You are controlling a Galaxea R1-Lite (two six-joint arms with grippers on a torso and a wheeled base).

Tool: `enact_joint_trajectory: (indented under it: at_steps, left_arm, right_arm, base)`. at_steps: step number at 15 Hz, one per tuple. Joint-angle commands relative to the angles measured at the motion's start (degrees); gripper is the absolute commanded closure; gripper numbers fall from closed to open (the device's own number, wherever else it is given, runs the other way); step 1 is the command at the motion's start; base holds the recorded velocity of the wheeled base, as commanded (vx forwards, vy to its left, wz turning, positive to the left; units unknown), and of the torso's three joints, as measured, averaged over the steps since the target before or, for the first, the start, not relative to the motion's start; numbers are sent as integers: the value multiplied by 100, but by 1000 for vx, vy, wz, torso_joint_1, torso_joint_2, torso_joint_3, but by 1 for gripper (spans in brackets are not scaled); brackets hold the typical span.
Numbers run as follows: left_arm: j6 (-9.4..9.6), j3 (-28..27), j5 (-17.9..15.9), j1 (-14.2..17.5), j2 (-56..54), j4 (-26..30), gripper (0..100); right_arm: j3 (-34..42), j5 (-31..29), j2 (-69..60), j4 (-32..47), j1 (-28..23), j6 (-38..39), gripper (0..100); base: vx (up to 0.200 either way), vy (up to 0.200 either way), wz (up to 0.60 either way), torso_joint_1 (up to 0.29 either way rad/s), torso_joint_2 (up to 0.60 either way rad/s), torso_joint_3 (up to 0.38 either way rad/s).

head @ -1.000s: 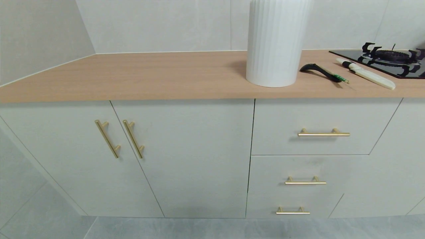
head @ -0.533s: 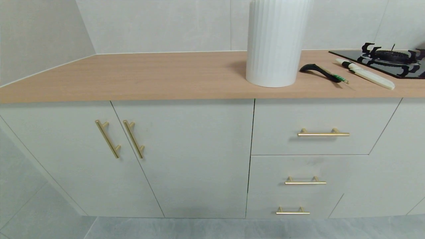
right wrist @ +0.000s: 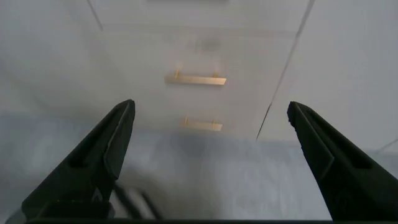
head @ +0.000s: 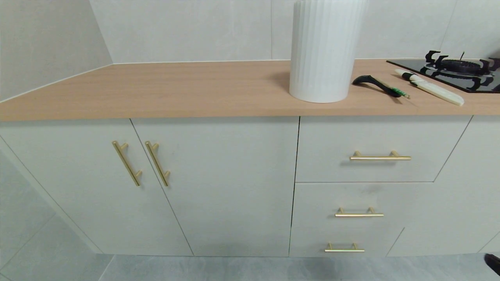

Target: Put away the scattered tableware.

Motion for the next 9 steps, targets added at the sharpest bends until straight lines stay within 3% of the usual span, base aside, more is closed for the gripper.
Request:
enact_joint_trajectory:
  at_steps: [1,6,9]
  left_arm:
    - [-4,0,1,2,7,0,0]
    - [-4,0,1,2,7,0,0]
    - [-4,0,1,2,7,0,0]
  right_arm:
    - [-672,176,4050,-1213,255,-9,0]
    - [-698,123,6994,-4008,263,18,0]
    - [-654,-457,8163,-5291,299,26,0]
  base:
    - [0,0,0,0,0,0]
    - [0,0,0,0,0,0]
    - [0,0,0,0,0,0]
